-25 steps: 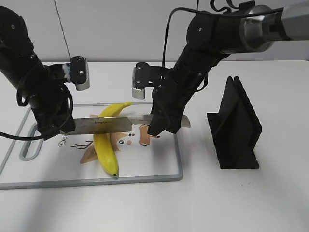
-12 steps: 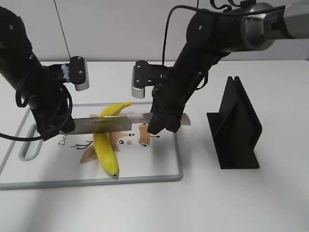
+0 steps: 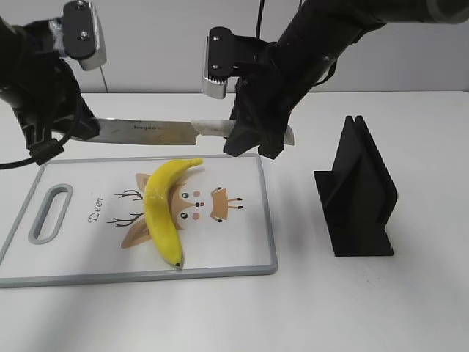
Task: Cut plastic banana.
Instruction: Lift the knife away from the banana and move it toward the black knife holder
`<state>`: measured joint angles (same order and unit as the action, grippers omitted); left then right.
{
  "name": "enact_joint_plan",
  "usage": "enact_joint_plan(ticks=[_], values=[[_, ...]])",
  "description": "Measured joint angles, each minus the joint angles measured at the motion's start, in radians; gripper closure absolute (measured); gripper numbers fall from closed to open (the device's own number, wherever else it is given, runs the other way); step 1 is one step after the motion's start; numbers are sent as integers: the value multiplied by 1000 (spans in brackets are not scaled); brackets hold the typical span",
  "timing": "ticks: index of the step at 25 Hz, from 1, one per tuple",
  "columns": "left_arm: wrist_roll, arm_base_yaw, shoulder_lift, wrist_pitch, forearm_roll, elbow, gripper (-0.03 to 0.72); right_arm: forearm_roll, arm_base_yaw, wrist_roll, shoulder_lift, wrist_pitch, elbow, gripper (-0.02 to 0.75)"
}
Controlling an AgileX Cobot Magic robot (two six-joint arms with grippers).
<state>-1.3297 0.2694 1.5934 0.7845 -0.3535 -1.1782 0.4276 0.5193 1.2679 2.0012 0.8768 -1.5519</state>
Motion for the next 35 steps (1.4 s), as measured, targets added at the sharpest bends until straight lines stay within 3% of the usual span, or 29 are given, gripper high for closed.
enact_joint_plan(ticks=[5,8,12,16,22,27,30,35], values=[[12,-7,-64,-17,-18,0,168,-51,-6,-13,-24,39,1,556],[14,-7,-99,-22,-46,0,58,-54,-6,-60,-49,57,1,556],[97,-7,-168,-73,-69,0,52,-68,-6,-244,-105,75,1,556],[290,-7,-248,-102,-53,0,67,-136,-6,-498,-175,77,1,556],[796,-7,-332,-8,139,0,84,-185,-8,-884,-282,108,1,556],[1108,-7,-374,171,292,0,102,-280,-8,-1189,-342,196,1,556],[1186,-7,-403,289,343,0,107,-343,-8,-1282,-376,238,12,557],[1216,-7,-492,379,363,35,113,-384,-8,-1386,-476,236,95,557]])
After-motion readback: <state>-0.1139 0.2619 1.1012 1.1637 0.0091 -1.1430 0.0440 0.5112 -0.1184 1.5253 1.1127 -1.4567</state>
